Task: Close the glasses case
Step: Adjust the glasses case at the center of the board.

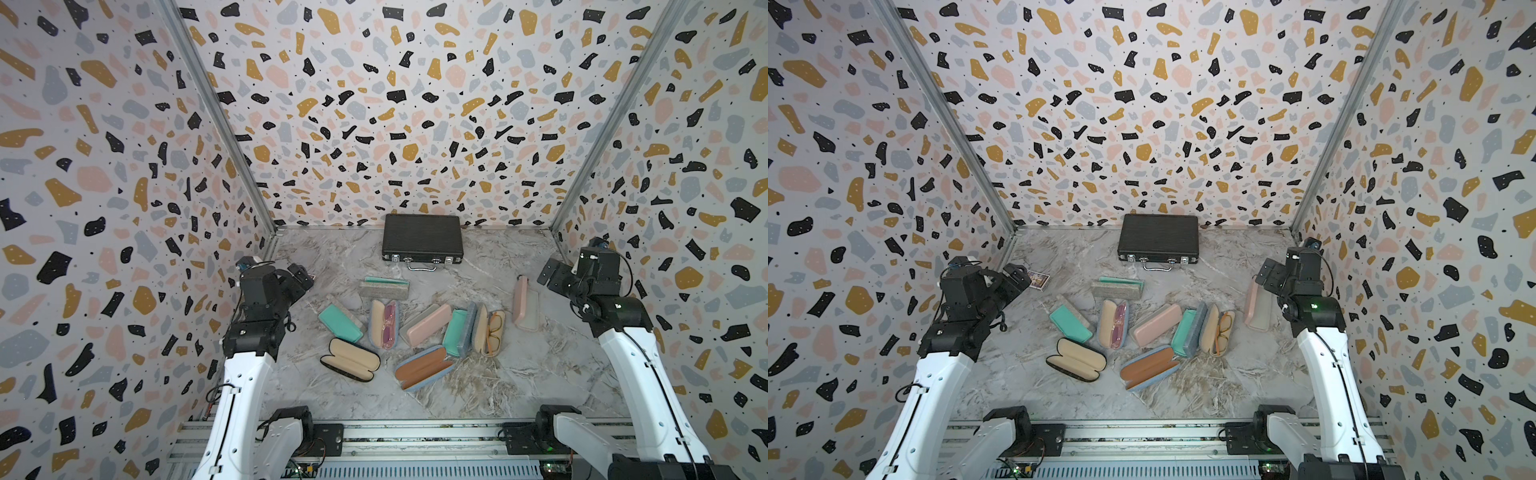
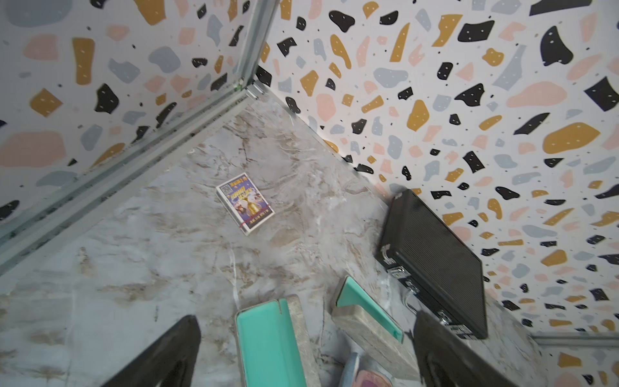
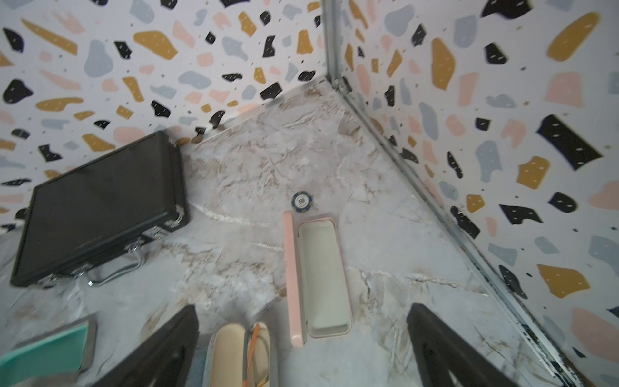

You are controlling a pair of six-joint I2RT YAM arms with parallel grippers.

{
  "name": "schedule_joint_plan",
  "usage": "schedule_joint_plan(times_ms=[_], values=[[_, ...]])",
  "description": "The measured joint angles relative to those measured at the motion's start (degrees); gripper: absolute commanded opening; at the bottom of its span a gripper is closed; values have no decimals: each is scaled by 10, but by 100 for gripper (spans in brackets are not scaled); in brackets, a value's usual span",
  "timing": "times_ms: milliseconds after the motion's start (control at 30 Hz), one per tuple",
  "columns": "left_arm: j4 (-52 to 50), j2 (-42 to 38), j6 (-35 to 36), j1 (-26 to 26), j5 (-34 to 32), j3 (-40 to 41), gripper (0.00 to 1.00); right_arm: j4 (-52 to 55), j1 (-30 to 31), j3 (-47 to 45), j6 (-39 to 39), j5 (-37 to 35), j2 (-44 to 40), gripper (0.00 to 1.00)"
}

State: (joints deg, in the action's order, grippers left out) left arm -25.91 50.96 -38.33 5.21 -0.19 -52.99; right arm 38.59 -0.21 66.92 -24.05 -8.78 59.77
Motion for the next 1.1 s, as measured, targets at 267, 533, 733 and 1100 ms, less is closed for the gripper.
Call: schedule_joint_plan(times_ms=[267,533,733,1100], values=[[-33,-7,-18,0,58,-6,99,52,45,8,47,106,15,100],[-48,25,-15,0,87,-12,99,71,133,97,81,141,130,100],[-90,85,19,-4,109,-86,99,91,237,252,141,119,281,100],[-225,185,124,-108,14,-231,99,125,354,350,242,112,429,99]])
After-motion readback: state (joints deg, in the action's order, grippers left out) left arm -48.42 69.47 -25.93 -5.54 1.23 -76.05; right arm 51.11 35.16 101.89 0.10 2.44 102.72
